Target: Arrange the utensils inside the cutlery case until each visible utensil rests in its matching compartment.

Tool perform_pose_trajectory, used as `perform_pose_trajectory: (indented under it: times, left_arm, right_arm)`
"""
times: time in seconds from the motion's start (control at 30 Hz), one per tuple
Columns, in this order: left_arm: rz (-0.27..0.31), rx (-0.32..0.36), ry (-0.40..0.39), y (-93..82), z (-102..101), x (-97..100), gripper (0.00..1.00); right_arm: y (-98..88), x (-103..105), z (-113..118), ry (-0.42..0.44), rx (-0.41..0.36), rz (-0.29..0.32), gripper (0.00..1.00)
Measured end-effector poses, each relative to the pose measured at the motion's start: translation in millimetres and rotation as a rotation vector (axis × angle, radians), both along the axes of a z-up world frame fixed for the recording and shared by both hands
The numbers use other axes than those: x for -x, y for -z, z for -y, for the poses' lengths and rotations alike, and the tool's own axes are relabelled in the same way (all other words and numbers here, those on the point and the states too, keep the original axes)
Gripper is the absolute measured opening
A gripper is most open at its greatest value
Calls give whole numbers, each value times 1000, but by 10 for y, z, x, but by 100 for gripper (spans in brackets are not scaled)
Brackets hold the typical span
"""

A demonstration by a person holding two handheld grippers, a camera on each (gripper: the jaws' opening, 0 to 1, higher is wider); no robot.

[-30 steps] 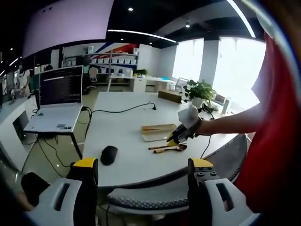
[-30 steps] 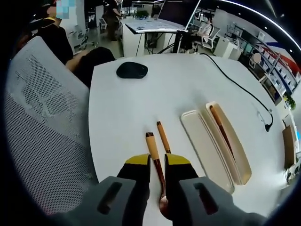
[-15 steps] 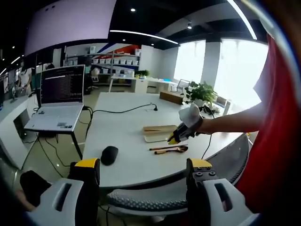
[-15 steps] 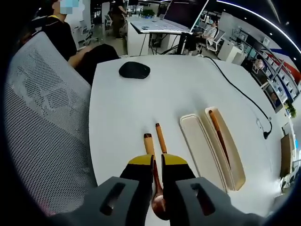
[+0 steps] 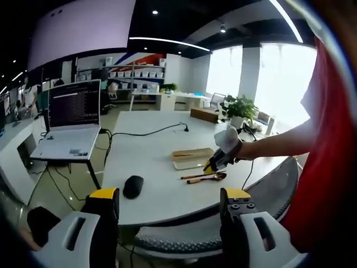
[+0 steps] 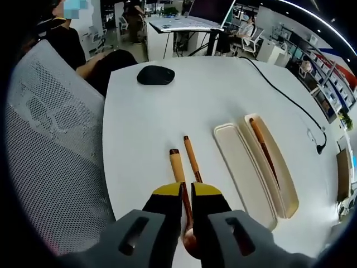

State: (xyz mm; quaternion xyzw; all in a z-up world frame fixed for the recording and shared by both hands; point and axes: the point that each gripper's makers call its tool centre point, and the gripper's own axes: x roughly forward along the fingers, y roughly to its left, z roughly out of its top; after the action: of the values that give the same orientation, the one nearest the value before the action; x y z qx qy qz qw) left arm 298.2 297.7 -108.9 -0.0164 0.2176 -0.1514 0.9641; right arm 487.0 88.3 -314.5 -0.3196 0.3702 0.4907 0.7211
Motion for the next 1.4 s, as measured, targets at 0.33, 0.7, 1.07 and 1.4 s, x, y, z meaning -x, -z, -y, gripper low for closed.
perform_pose_trajectory:
  times: [0.33, 0.7, 1.07, 1.4]
  left_arm:
    - [-15, -3, -5, 20, -30, 6, 76]
    - [-14, -3, -9, -7, -76, 42, 75]
    - [-9, -21, -3, -29, -86, 31, 75]
    - [-31, -30, -9, 25, -42, 110, 74]
  right_arm:
    - [31, 58, -33, -13, 19, -6, 5]
    - [-6, 45, 27, 5, 24, 5, 7]
    - [-22, -116, -53, -15, 21, 37, 10]
    - [99, -155, -43, -46, 65, 32, 8]
